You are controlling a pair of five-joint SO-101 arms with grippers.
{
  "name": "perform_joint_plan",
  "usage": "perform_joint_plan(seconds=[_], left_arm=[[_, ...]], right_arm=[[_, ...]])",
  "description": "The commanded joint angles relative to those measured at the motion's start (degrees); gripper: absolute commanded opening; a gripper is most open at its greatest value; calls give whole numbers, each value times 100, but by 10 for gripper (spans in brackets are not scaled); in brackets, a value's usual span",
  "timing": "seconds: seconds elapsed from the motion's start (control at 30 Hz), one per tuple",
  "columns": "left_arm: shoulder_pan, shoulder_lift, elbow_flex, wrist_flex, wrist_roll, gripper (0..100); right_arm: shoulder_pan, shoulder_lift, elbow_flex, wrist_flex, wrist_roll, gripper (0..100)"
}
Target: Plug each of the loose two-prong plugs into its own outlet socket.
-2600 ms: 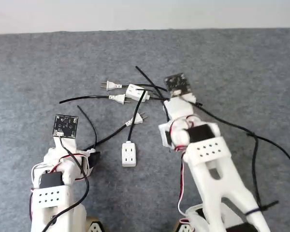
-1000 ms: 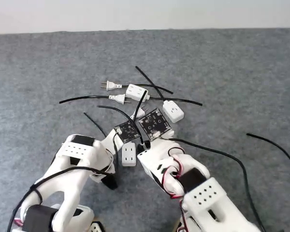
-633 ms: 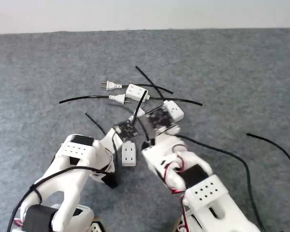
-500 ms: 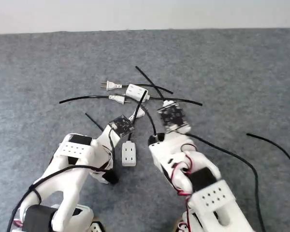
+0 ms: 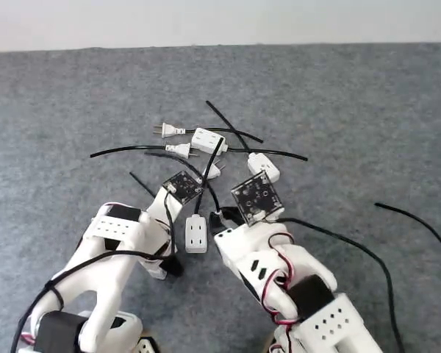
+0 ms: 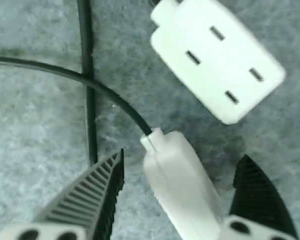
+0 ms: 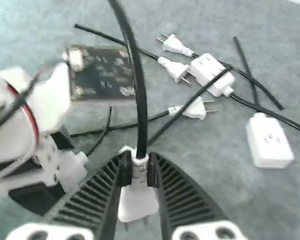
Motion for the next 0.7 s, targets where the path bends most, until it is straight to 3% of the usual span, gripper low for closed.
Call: perform_joint_plan(seconds=[0.0,0.13,0.47,0.67], left_arm=[[141,-18,-259,-105,26,331],[141,-44,-259,-105,-44,331],[141,-176,-119,158,-985,331],[167,-791,312,-9,-1046,331]], right_arm=[[-154,409,-97,-347,53,8],[-347,822,-97,-611,70,8],[-321,1420,-369,-875,88,8],[-303,1921,-677,-998,70,8]])
